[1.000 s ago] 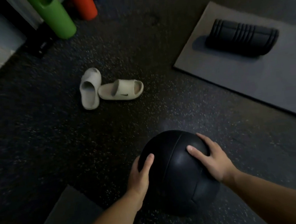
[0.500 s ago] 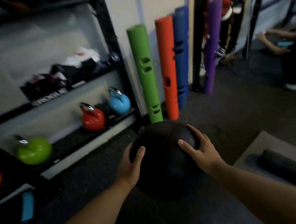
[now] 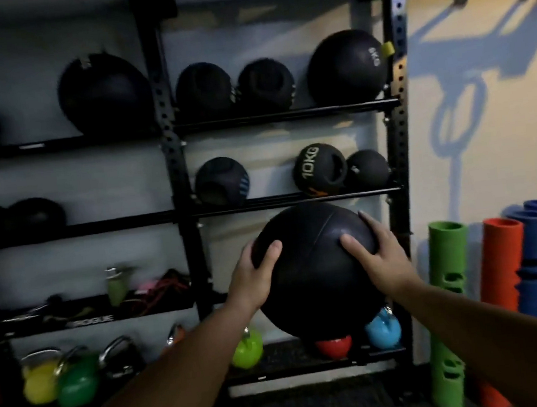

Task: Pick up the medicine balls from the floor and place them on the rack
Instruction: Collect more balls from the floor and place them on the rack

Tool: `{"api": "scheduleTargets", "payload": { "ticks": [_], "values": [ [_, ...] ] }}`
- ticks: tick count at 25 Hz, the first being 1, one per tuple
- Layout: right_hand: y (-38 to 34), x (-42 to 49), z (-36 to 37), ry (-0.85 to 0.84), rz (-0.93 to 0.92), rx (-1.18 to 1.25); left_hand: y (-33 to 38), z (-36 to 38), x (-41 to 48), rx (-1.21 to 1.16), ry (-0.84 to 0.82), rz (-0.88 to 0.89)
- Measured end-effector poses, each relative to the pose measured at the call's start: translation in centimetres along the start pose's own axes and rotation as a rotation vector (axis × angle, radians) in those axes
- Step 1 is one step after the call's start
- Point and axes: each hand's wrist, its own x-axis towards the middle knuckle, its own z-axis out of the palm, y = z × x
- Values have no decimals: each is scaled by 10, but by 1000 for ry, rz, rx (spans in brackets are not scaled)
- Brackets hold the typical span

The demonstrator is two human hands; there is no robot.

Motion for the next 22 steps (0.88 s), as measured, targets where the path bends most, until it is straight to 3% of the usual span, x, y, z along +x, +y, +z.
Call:
{"api": "scheduleTargets", "payload": {
  "ticks": [12,22],
  "values": [
    [-81,149,274,-204,-87,217,-23,-249,143,145,265,32],
    [-77,259,445,-447,-125,312,-91,-340,235,213,473,-32]
  ]
}}
